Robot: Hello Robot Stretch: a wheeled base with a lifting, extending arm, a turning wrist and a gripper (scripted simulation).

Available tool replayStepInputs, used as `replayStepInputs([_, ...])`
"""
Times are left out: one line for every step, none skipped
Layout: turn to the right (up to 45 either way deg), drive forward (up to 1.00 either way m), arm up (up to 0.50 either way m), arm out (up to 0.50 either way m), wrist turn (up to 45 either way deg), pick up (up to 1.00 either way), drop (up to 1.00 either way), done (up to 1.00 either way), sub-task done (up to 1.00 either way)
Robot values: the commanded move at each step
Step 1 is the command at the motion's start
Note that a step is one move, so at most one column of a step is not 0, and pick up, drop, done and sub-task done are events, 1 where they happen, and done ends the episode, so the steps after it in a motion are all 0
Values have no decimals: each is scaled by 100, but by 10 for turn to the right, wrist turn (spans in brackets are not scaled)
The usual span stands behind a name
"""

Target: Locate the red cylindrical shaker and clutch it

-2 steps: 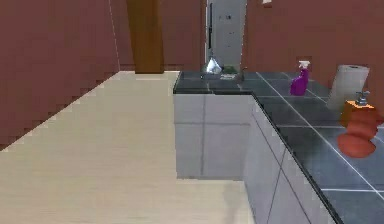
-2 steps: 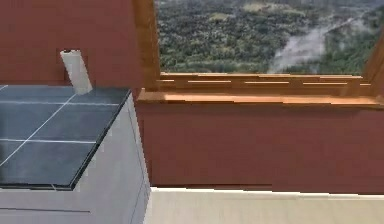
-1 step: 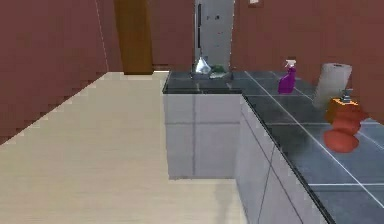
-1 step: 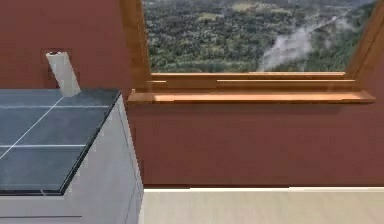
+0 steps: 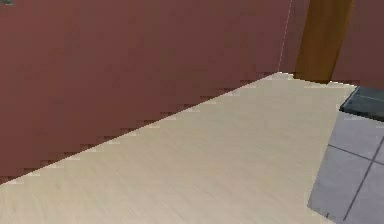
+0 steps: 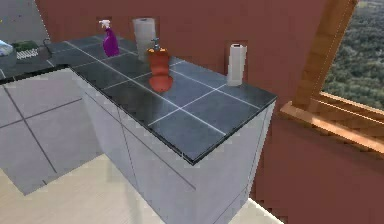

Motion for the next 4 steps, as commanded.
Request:
replayStepInputs([0,15,0,0,0,0,0,0,0])
replayStepInputs([420,0,0,0,0,0,0,0,0])
replayStepInputs([0,85,0,0,0,0,0,0,0])
replayStepInputs([120,0,0,0,0,0,0,0,0])
